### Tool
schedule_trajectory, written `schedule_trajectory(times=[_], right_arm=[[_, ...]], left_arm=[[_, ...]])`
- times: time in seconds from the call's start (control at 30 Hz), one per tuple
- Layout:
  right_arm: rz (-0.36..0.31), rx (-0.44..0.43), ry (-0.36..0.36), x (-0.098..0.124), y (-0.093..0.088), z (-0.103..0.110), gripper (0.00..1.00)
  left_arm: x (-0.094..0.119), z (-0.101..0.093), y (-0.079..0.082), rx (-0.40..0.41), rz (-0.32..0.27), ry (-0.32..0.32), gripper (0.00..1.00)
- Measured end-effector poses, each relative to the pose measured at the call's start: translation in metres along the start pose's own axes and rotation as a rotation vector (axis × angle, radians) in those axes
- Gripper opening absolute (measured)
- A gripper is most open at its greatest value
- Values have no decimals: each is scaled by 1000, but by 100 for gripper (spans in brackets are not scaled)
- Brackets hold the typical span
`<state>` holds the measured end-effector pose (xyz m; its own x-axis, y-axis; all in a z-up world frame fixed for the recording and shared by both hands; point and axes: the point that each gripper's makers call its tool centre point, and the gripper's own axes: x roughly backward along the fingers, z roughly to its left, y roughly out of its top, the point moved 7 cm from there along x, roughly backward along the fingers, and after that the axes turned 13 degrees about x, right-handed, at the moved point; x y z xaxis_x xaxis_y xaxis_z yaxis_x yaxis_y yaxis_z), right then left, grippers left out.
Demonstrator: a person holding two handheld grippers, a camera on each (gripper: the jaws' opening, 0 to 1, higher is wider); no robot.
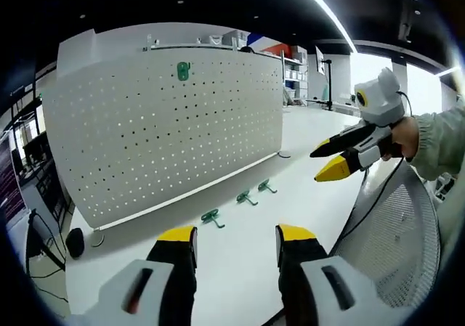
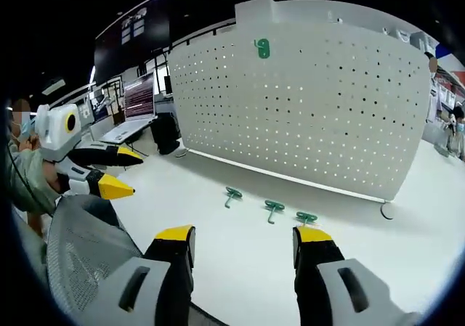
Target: Insert the hook assembly into the mounting plate slot until the hook locks in place.
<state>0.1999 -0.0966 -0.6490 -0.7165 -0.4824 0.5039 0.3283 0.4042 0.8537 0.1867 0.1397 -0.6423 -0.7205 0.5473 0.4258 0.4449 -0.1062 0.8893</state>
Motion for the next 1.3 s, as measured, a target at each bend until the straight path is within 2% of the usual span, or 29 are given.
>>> schedule_trajectory(times=[0.3, 0.63, 0.73, 1.07, 1.3], right_arm=[[13, -21, -7, 4, -6, 1, 53], [16, -34, -11, 6, -8, 4, 53], [15, -37, -18, 7, -8, 3, 53], [16, -37, -22, 10, -7, 3, 53], [25, -39, -13, 8, -8, 5, 52]], left_arm=[[-5, 3, 1, -20, 25, -22, 45], [-13, 15, 5, -113, 98, -78, 45], [-16, 19, 9, -141, 101, -85, 43], [-37, 39, 9, -218, 190, -131, 42], [-52, 49, 13, -234, 211, -151, 42]])
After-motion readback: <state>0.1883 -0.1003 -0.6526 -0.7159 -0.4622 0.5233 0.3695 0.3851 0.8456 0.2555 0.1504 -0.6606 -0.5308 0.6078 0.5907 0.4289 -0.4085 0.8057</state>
